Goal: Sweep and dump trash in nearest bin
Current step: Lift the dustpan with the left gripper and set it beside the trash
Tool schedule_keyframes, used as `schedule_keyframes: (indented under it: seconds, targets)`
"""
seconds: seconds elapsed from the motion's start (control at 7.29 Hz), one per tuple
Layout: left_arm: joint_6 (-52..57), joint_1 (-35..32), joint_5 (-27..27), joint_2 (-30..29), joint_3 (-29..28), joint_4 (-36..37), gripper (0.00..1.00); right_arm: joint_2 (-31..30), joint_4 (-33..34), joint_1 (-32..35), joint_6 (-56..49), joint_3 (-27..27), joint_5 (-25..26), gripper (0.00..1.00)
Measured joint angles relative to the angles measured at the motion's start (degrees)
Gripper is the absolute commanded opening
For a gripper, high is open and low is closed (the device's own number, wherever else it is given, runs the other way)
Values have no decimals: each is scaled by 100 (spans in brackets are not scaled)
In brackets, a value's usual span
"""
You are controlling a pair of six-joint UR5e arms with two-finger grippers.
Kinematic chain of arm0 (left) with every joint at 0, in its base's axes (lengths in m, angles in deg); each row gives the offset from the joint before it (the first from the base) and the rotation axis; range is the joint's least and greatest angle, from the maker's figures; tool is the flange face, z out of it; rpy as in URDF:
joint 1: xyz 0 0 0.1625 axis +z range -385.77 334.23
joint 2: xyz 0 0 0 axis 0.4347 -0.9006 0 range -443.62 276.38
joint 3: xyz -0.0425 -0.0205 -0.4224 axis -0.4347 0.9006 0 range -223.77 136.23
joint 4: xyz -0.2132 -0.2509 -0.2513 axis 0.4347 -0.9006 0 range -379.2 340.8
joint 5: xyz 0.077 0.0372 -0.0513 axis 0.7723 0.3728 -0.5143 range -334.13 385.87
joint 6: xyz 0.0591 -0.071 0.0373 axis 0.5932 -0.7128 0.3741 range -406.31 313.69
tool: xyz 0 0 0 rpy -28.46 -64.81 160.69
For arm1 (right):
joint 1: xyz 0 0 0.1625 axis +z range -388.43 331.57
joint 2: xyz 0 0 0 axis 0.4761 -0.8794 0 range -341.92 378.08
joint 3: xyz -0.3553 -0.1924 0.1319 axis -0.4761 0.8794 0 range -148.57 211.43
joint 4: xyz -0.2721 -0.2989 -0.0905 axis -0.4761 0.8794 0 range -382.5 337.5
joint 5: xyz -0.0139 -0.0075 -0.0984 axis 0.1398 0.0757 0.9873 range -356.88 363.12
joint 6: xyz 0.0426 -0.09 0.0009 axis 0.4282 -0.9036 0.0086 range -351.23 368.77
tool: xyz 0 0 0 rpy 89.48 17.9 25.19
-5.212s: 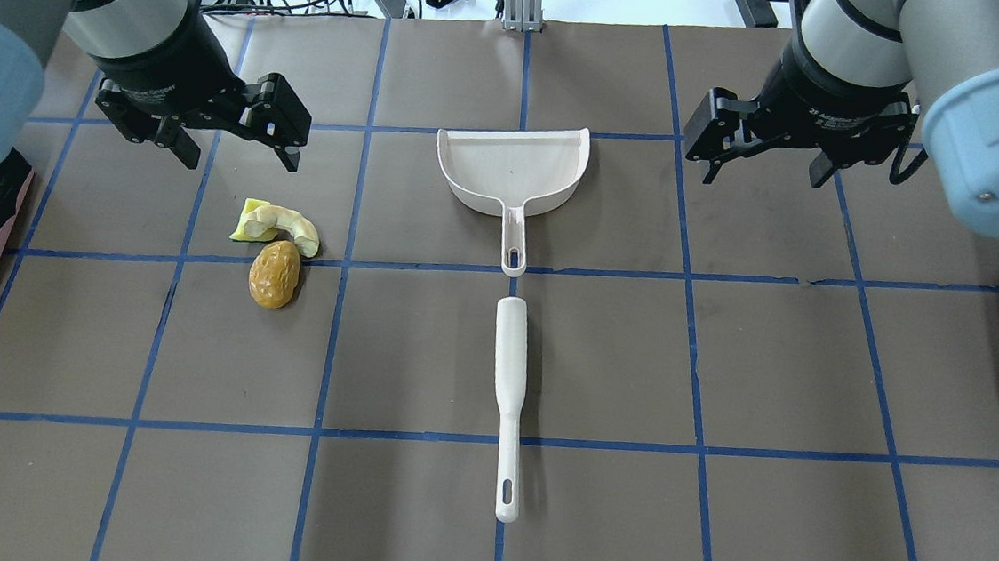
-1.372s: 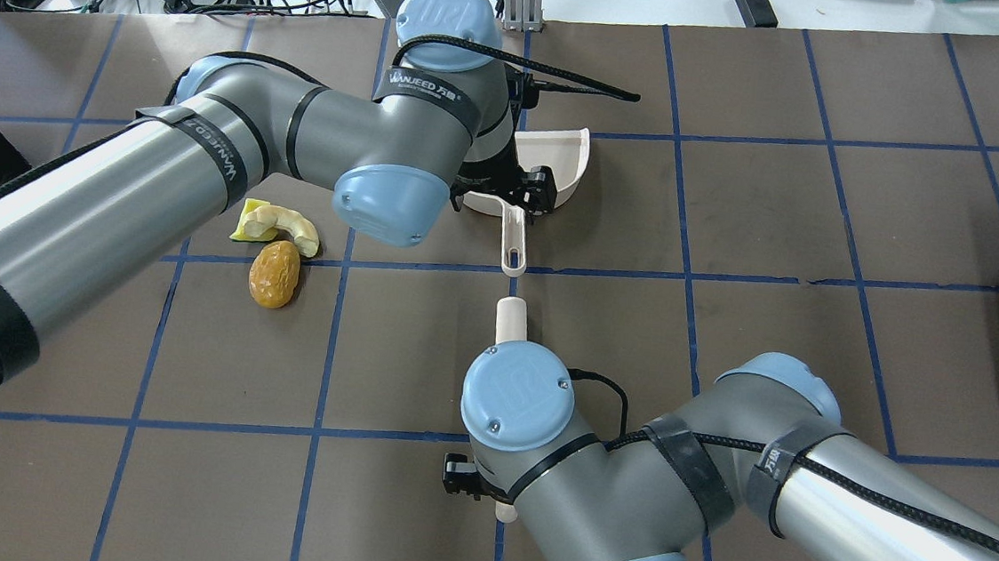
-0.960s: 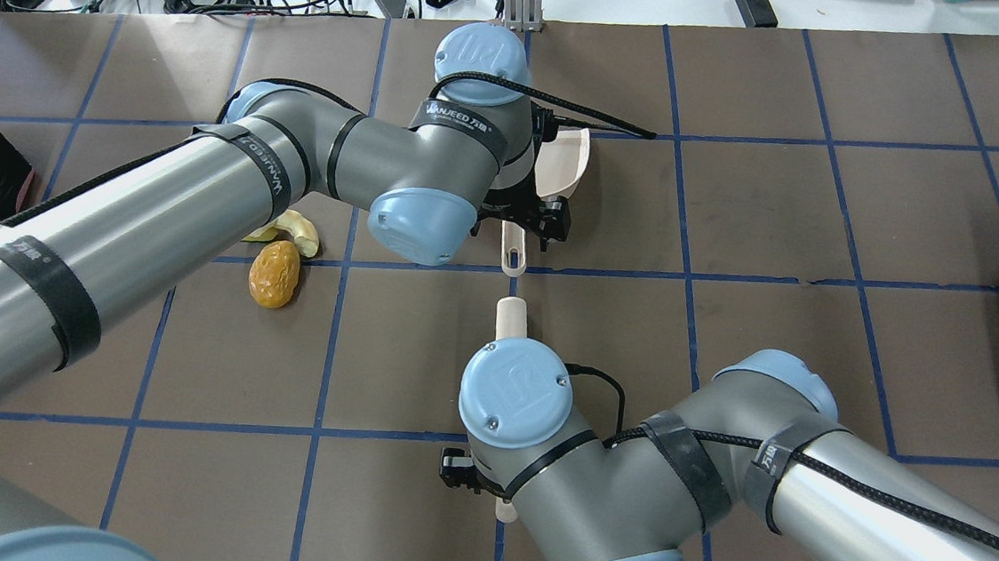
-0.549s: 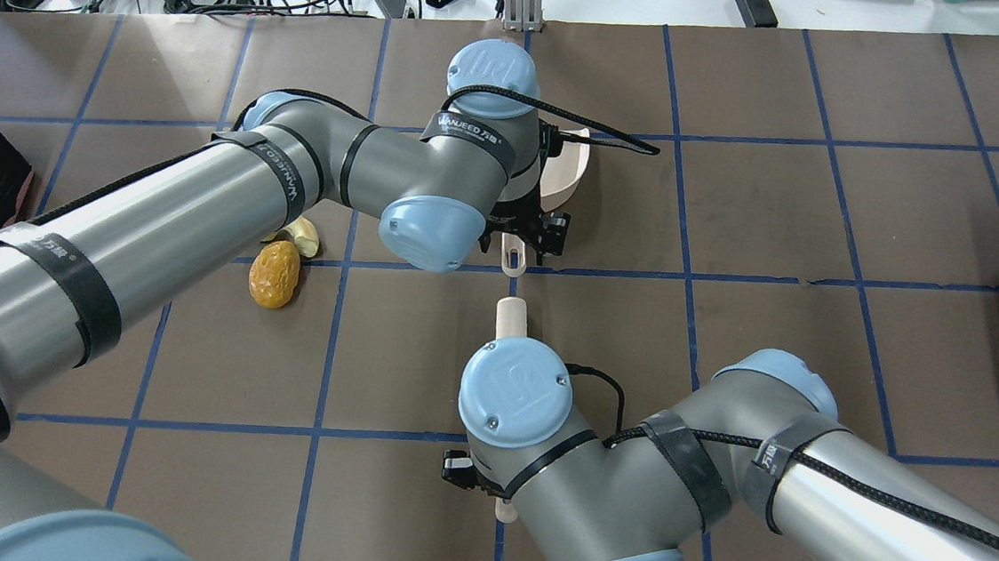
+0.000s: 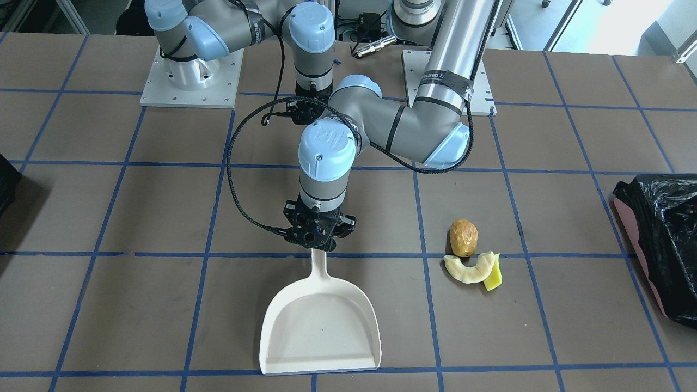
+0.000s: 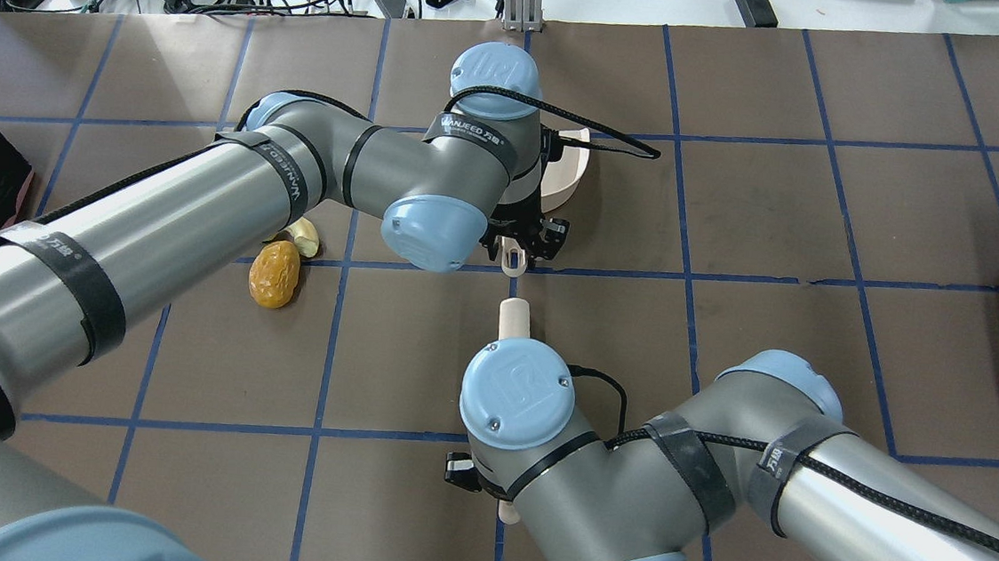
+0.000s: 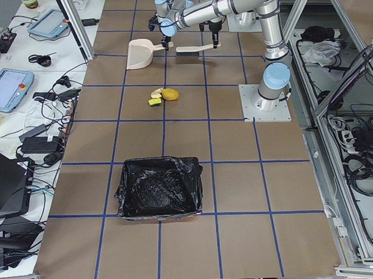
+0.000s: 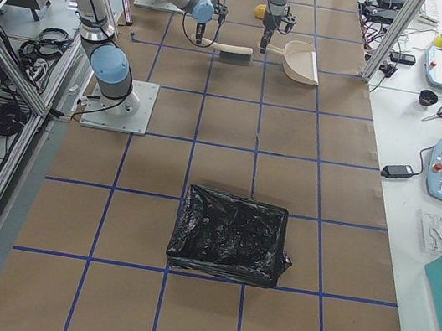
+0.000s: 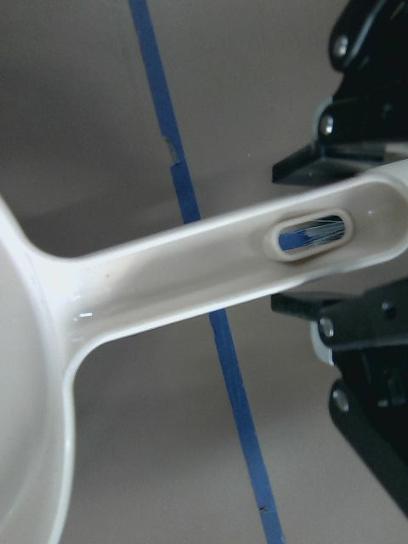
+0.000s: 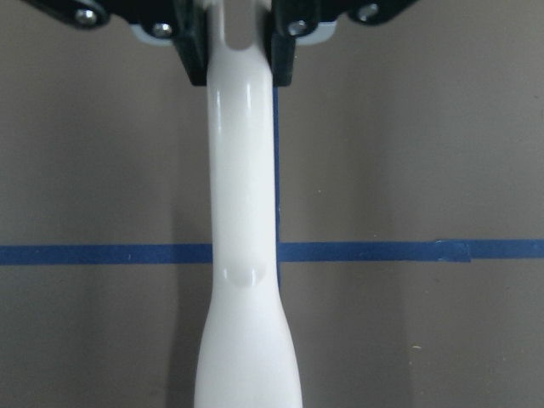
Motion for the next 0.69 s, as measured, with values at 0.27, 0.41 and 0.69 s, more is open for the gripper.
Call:
schedule_keyframes:
  seconds: [0.27,0.41,0.69]
  targets:
    - [39,2,2,39,-33,2,0,-41,-4,37,161,-2,0,0]
    - [89,13,8,93,-87,6,0,-86,-12,51,248,-9,4,0]
    - [443,133,51,184,-364,-5,0,-215,-142,61,574,-11,-29,0]
